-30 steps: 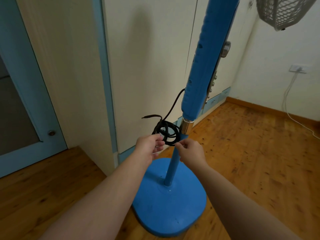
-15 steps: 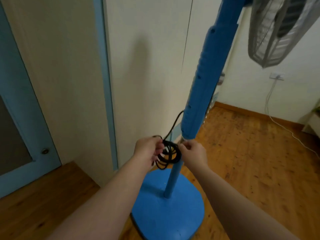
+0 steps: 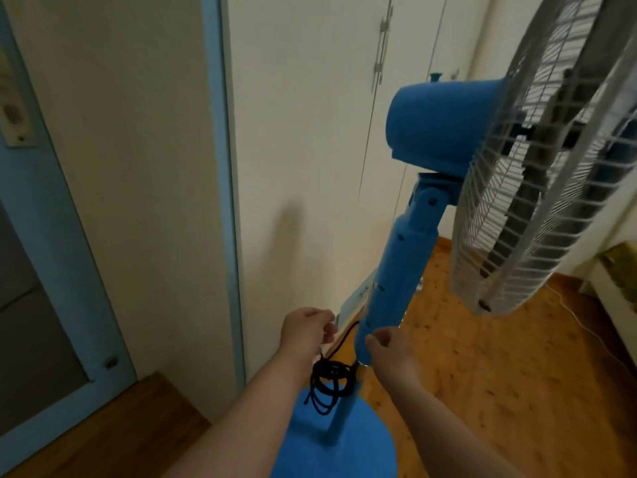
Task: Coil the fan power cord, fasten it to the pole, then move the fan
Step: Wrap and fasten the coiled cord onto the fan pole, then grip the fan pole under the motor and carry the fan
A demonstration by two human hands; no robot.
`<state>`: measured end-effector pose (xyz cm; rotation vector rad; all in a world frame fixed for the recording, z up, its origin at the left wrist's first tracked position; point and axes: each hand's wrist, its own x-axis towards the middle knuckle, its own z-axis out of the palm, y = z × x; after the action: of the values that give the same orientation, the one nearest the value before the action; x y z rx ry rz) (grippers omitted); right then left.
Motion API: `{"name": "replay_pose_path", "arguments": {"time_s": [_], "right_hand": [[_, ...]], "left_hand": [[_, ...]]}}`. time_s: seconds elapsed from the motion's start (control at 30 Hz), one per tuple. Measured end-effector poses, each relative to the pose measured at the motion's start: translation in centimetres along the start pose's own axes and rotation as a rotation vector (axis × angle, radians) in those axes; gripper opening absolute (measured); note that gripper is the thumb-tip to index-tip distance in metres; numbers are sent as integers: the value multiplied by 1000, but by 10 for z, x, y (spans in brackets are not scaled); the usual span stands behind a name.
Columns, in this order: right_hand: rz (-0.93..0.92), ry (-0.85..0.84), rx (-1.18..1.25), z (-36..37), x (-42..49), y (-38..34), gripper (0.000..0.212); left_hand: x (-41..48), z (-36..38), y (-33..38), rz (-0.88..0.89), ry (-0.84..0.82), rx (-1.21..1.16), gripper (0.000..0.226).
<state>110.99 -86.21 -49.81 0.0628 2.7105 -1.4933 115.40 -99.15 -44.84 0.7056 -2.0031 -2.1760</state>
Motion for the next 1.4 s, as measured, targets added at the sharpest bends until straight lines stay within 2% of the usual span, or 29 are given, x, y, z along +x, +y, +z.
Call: {"name": "replay_pose_path", "arguments": {"time_s": [0.17, 0.33, 0.67, 0.93, 1.17, 1.3, 1.4], "right_hand": [[12, -48, -17, -28, -27, -57, 38], [73, -91, -34, -54, -50, -121, 51], [105, 35, 72, -85, -97, -225, 50], [181, 84, 136, -93, -114, -240, 49], [274, 156, 192, -102, -61, -236, 49], [279, 176, 226, -95, -29, -235, 51], [325, 188, 218, -93, -10, -237, 51]], "left_hand": [[-28, -3, 52, -42, -18, 60, 20], [-57, -12, 116, -61, -17, 96, 16], [-108, -53, 199, -9, -75, 168, 16], [-96, -73, 213, 84, -109, 327, 18], [-57, -59, 214, 121, -191, 429, 14], [-27, -52, 222, 135, -216, 530, 3], [-6, -50, 230, 183, -232, 580, 7]]}}
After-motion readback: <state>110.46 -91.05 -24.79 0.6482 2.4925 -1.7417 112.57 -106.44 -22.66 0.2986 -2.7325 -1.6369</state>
